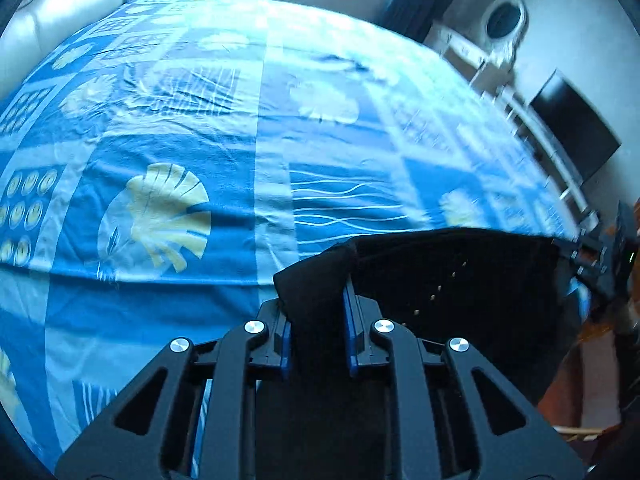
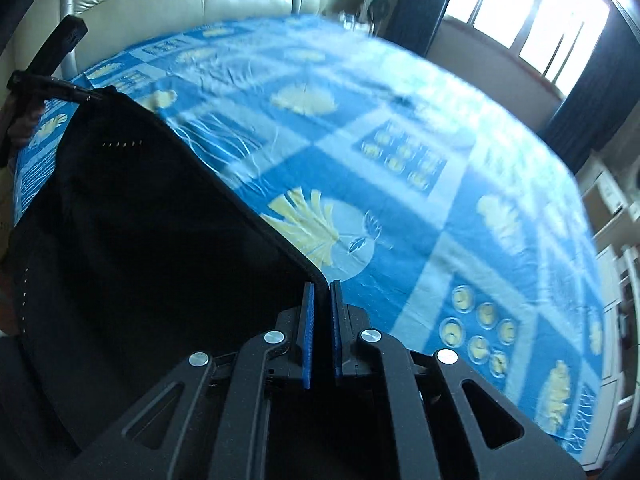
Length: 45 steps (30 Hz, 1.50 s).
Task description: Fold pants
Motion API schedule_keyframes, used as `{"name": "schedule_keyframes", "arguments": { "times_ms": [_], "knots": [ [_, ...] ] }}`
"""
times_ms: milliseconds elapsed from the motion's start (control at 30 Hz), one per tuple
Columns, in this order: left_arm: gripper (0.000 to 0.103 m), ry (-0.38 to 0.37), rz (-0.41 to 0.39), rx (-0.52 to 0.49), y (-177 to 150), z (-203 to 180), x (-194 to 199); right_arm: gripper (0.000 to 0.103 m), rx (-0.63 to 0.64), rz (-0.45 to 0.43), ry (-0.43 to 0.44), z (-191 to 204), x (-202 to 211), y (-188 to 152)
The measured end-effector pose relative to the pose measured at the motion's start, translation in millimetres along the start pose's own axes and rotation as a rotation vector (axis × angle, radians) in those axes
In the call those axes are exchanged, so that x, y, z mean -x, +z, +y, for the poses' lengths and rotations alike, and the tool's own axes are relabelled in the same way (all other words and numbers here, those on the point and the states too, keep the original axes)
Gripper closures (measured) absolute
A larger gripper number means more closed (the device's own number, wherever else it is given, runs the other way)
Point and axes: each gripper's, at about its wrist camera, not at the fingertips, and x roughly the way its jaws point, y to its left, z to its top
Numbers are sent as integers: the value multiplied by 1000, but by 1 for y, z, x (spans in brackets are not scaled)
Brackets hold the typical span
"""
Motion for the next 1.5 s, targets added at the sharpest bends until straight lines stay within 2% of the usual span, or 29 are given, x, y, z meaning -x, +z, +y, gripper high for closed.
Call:
{"name": "schedule_keyframes", "arguments": {
  "times_ms": [100,300,500,533,600,700,767,833,867,900,933,967,1100,1267,1367,1400,1433,1500],
  "knots": [
    [84,-14,-44,14,-22,-9,26,96,44,-56,-65,27,30,-17],
    [84,-36,-88,72,-82,-17,67,96,74,-107,-125,72,66,-65],
    [85,-25,-80,108,-150,-19,79,96,95,-62,-144,115,68,-117],
    [94,-17,-66,116,-161,-19,78,96,88,-44,-140,120,63,-127],
    [95,-19,-40,137,-180,-17,73,96,84,-20,-139,127,55,-140],
    [91,-49,-7,203,-203,-8,65,95,80,21,-136,135,39,-154],
    [89,-57,15,236,-216,-5,59,91,62,44,-126,136,33,-159],
    [82,-41,22,262,-225,-3,56,89,32,42,-121,138,35,-163],
    [75,-39,28,276,-229,-3,55,84,14,48,-110,137,37,-165],
    [66,-53,32,310,-235,-1,55,80,-22,55,-83,134,40,-166],
    [59,-69,29,341,-240,0,56,68,-53,56,-61,131,44,-167],
    [57,-85,23,367,-244,0,58,58,-95,60,-26,128,47,-169],
    [45,-157,-16,498,-260,9,68,53,-324,87,141,102,54,-181],
    [44,-170,-35,566,-264,12,70,49,-720,110,418,68,44,-205],
    [41,-173,-61,574,-265,7,78,49,-849,104,510,61,40,-211],
    [37,-174,-76,572,-265,5,82,49,-884,101,535,59,38,-211],
    [32,-181,-90,570,-264,2,85,49,-900,99,544,58,37,-212],
    [29,-175,-95,565,-262,-2,85,47,-918,103,549,60,34,-211]
  ]
}}
